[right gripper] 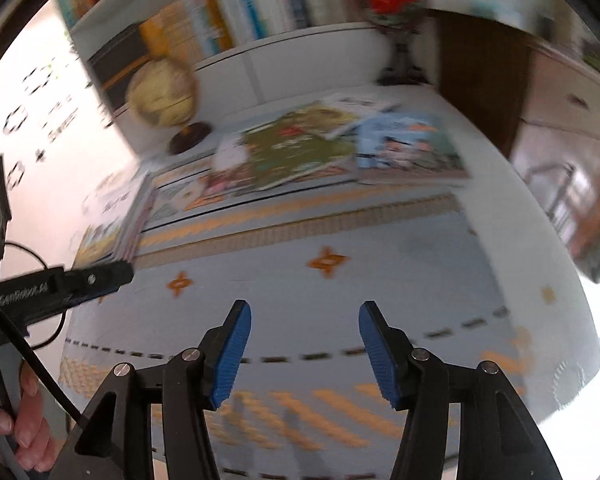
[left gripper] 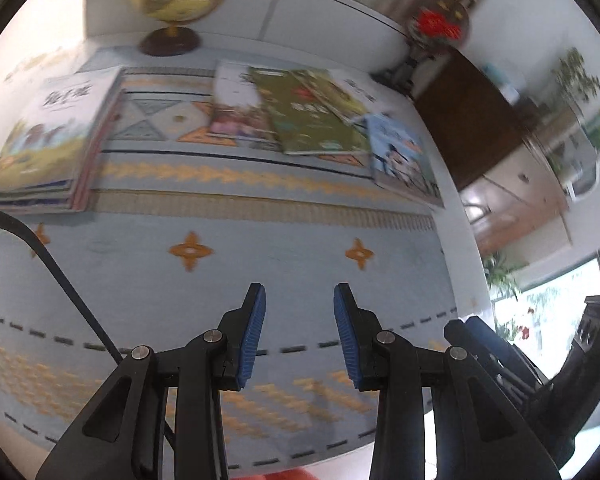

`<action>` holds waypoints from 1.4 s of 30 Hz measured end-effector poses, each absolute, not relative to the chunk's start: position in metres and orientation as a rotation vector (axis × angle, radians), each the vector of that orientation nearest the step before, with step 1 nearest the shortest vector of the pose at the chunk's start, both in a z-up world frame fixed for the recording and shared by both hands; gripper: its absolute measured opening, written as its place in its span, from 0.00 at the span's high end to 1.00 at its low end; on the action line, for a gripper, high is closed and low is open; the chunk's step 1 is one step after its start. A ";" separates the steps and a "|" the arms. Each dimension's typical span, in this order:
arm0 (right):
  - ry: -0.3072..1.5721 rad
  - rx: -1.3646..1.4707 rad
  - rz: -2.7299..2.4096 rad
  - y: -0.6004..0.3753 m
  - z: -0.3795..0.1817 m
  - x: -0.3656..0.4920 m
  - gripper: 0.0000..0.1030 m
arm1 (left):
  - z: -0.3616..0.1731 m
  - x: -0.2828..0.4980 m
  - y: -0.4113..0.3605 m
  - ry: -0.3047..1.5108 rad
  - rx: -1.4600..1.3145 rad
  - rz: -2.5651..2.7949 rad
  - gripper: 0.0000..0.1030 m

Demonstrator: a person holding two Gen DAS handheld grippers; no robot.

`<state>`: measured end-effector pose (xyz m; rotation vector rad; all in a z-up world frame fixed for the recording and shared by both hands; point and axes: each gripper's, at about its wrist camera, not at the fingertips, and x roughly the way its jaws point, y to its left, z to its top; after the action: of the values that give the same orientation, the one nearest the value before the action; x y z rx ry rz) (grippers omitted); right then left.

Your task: Organize books

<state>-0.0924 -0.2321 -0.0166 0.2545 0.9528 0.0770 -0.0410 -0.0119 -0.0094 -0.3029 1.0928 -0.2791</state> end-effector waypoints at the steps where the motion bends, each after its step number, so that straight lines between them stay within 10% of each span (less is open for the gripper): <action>1: 0.958 0.289 0.066 -0.242 -0.019 -0.093 0.47 | -0.009 -0.038 -0.018 1.092 -0.293 -0.288 0.68; 11: 1.012 0.273 0.056 -0.256 -0.043 -0.044 0.47 | -0.022 0.045 -0.054 1.131 -0.321 -0.410 0.65; 16: 1.039 0.267 0.036 -0.256 -0.052 0.037 0.47 | -0.025 0.124 -0.043 1.062 -0.316 -0.354 0.23; 42: 1.085 0.414 -0.063 -0.279 -0.107 0.303 0.46 | -0.100 0.416 -0.096 1.144 -0.346 -0.466 0.23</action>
<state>0.3035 -0.2790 -0.1069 0.4135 1.0849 -0.0628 0.4160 -0.0961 -0.0995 -0.3456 1.1442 -0.4660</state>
